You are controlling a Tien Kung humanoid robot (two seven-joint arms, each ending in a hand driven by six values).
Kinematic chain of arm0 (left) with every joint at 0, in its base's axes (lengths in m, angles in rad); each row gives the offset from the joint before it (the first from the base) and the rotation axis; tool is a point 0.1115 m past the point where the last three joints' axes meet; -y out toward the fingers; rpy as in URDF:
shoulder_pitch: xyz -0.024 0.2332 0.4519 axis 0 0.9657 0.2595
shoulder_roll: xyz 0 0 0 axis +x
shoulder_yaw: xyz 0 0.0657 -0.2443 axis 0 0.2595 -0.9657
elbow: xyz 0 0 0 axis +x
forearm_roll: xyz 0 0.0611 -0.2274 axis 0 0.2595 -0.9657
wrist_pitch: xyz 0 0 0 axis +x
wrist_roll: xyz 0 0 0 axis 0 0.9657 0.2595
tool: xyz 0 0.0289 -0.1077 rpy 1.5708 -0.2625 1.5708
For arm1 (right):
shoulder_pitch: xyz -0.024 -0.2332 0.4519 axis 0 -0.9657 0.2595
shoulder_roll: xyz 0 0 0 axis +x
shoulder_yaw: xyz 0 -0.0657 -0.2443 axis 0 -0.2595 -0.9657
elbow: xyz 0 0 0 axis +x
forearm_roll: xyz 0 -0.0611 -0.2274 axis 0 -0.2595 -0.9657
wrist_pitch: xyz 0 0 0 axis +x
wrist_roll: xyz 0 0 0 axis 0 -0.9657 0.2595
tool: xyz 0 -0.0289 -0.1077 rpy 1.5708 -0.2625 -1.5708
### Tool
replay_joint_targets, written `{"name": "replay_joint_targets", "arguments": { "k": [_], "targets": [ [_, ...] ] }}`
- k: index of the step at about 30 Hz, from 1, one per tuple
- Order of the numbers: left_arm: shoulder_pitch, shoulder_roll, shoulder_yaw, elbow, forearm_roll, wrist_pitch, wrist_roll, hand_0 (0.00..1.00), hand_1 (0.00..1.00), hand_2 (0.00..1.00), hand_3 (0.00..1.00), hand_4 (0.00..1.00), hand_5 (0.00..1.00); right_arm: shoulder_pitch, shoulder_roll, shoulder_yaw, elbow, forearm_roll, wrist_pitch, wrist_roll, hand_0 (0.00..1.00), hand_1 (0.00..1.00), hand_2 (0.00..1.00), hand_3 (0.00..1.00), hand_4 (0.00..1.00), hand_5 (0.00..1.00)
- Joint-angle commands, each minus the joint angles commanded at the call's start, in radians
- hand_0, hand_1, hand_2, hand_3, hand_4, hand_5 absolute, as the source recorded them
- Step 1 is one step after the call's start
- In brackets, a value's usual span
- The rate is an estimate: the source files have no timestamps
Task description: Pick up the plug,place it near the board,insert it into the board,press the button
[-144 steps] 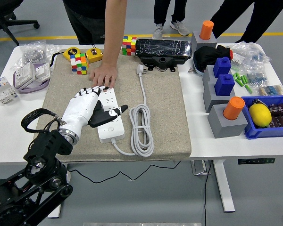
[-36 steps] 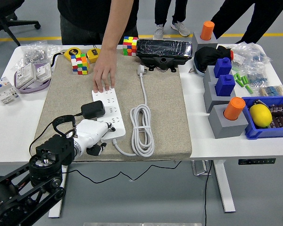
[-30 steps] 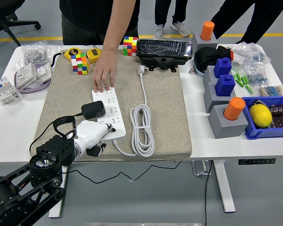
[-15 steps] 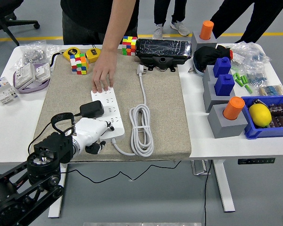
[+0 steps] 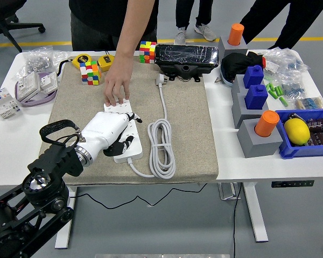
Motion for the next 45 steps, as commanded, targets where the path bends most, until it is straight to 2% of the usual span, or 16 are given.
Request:
{"name": "replay_joint_targets", "arguments": {
  "k": [1,2,8,9,14,16,20,21,25,26,32,33,37,38,43,45],
  "targets": [
    [0.0,0.0,0.0,0.001,0.0,0.009,0.0,0.323,0.279,0.398,0.704,0.823,0.189,0.0,0.0,0.0,0.0,0.0,0.0,0.0,0.786,0.694,0.712,0.759,0.998,0.998],
    [0.001,-0.001,-0.001,0.004,0.0,0.004,0.003,0.86,0.935,0.942,0.942,0.998,0.537,0.0,0.0,0.001,0.0,-0.001,0.0,-0.001,0.786,0.694,0.712,0.759,0.998,0.998],
    [0.011,-0.002,0.001,0.013,0.0,-0.004,0.009,0.86,0.935,0.942,0.942,0.998,0.537,-0.002,0.0,0.001,0.0,-0.002,-0.001,0.001,0.786,0.694,0.712,0.759,0.998,0.998],
    [0.011,-0.002,0.002,0.013,0.0,-0.003,0.009,0.998,0.998,0.998,0.998,0.998,0.615,-0.002,0.0,0.001,0.0,-0.002,-0.001,0.0,0.786,0.694,0.712,0.759,0.998,0.998],
    [0.013,0.002,0.002,0.008,0.0,-0.008,0.018,0.998,0.998,0.998,0.998,0.998,0.615,-0.005,0.0,0.001,0.0,-0.003,-0.002,-0.001,0.786,0.694,0.712,0.759,0.998,0.998],
    [0.013,0.004,0.003,0.006,0.0,-0.012,0.02,0.998,0.998,0.998,0.994,0.998,0.654,-0.004,0.0,-0.001,0.0,-0.002,-0.002,-0.002,0.787,0.694,0.712,0.759,0.998,0.998],
    [0.019,0.009,0.001,0.001,0.0,-0.048,0.037,0.998,0.998,0.998,0.994,0.998,0.654,-0.005,0.0,0.0,0.0,-0.001,-0.003,-0.003,0.787,0.694,0.712,0.759,0.998,0.998],
    [0.022,0.01,-0.002,0.0,0.0,-0.064,0.042,0.714,0.752,0.746,0.989,0.998,0.603,-0.005,0.0,0.001,0.0,-0.002,-0.004,-0.003,0.787,0.694,0.712,0.759,0.998,0.998],
    [0.026,0.011,-0.017,0.005,0.0,-0.146,0.075,0.714,0.752,0.746,0.989,0.998,0.603,-0.008,0.0,0.002,0.0,-0.004,-0.003,-0.004,0.787,0.694,0.712,0.759,0.998,0.998],
    [0.025,0.011,-0.018,0.006,0.0,-0.154,0.078,0.323,0.275,0.321,0.962,0.713,0.195,-0.008,0.0,0.002,0.0,-0.004,-0.003,-0.004,0.786,0.694,0.712,0.759,0.998,0.998],
    [0.021,0.014,-0.019,0.016,0.0,-0.223,0.082,0.323,0.275,0.321,0.962,0.713,0.195,-0.004,-0.001,0.001,0.0,-0.001,-0.004,-0.002,0.786,0.694,0.712,0.759,0.998,0.998],
    [0.02,0.014,-0.019,0.015,0.0,-0.227,0.082,0.198,0.054,0.133,0.897,0.524,0.002,-0.004,-0.001,0.001,0.0,-0.001,-0.004,-0.002,0.787,0.694,0.712,0.759,0.998,0.998],
    [0.014,0.013,-0.018,0.015,0.0,-0.264,0.088,0.198,0.054,0.133,0.897,0.524,0.002,-0.004,-0.001,0.003,0.0,-0.002,-0.002,-0.004,0.787,0.694,0.712,0.759,0.998,0.998],
    [0.013,0.013,-0.018,0.017,0.0,-0.27,0.09,0.169,0.011,0.096,0.854,0.382,0.002,-0.004,-0.001,0.003,0.0,-0.002,-0.002,-0.004,0.787,0.694,0.712,0.759,0.998,0.998],
    [0.012,0.014,-0.015,0.023,0.0,-0.297,0.093,0.169,0.011,0.096,0.854,0.382,0.002,-0.002,-0.001,0.003,0.0,-0.001,-0.001,-0.002,0.787,0.694,0.712,0.759,0.998,0.998],
    [0.014,0.014,-0.012,0.027,0.0,-0.312,0.096,0.165,0.002,0.089,0.844,0.346,0.002,-0.001,-0.001,0.002,0.0,0.0,-0.001,0.0,0.786,0.694,0.712,0.758,0.998,0.998]
  ]
}}
